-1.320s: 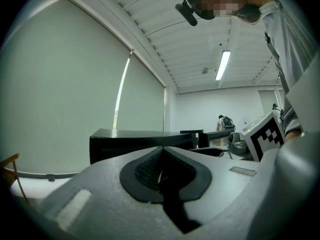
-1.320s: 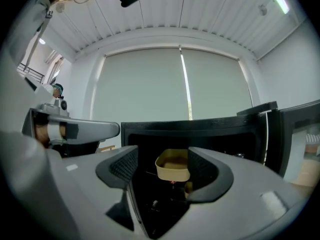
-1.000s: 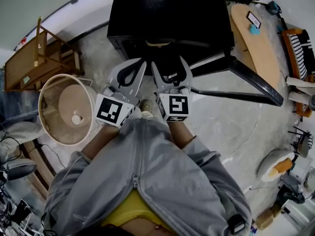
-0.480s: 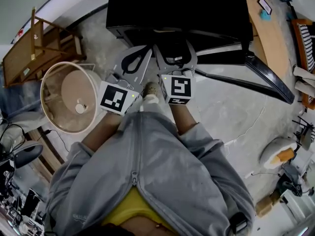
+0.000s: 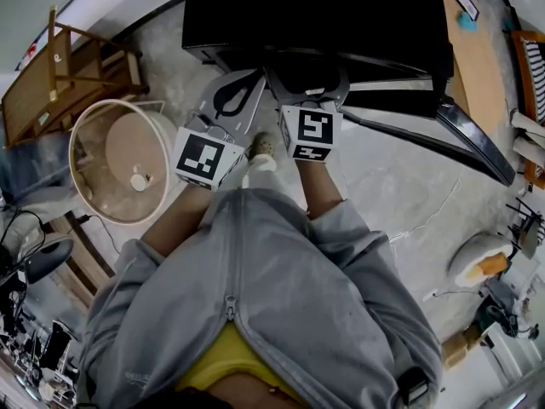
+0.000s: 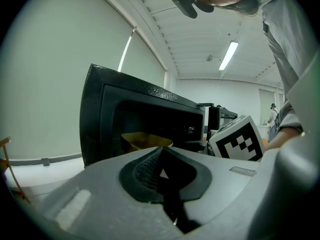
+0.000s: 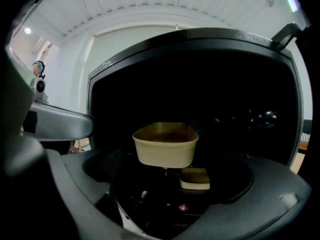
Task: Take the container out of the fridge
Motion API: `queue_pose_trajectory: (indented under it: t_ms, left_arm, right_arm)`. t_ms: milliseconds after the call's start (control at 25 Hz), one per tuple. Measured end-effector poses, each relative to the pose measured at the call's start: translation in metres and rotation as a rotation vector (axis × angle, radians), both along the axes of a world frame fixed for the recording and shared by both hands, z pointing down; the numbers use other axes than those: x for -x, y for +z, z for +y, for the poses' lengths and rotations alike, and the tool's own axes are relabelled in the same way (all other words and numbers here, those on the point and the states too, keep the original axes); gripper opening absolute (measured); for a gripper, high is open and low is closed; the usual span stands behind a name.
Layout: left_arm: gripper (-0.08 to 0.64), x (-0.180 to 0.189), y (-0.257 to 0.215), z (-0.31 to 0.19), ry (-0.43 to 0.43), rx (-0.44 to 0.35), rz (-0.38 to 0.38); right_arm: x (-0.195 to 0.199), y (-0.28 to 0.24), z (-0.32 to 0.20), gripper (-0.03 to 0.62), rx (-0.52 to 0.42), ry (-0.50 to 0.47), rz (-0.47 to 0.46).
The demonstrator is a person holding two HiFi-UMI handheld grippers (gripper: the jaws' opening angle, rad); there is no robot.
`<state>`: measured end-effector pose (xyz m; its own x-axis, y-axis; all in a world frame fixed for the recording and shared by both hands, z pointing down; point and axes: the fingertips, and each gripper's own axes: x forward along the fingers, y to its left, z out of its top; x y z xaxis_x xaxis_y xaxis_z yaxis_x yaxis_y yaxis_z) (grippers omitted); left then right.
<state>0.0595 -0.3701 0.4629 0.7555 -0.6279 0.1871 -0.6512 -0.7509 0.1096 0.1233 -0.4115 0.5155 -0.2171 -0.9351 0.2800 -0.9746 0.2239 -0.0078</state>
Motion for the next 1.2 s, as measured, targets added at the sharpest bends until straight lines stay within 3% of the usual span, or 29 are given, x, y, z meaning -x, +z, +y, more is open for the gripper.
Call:
queue_pose_trajectory:
  t_ms: [280,640,680,1200]
  left_arm:
    - [0.006,0.005,0.005,-0.004,-0.014,0.030,0.000]
    - [0.006,0.012,0.007,-0.009,-0.037,0.031,-0.007]
    - [0.006,0.014,0.007,-0.009,-0.039,0.030,-0.007]
    - [0.006,0.007,-0.004,0.004,-0.010,0.018,0.002]
  right_arm:
    - [0.004,0.006,-0.021,0.531,0.006,0.010,-0.012]
    - [0.008,0.014,-0.038,0.527,0.028,0.027,-0.010]
    - [0.008,0.014,-0.038,0.498,0.033,0.030,-0.008]
    - [-0.007,-0.015,-0.008,0.480,-0.008,0.071,0.001]
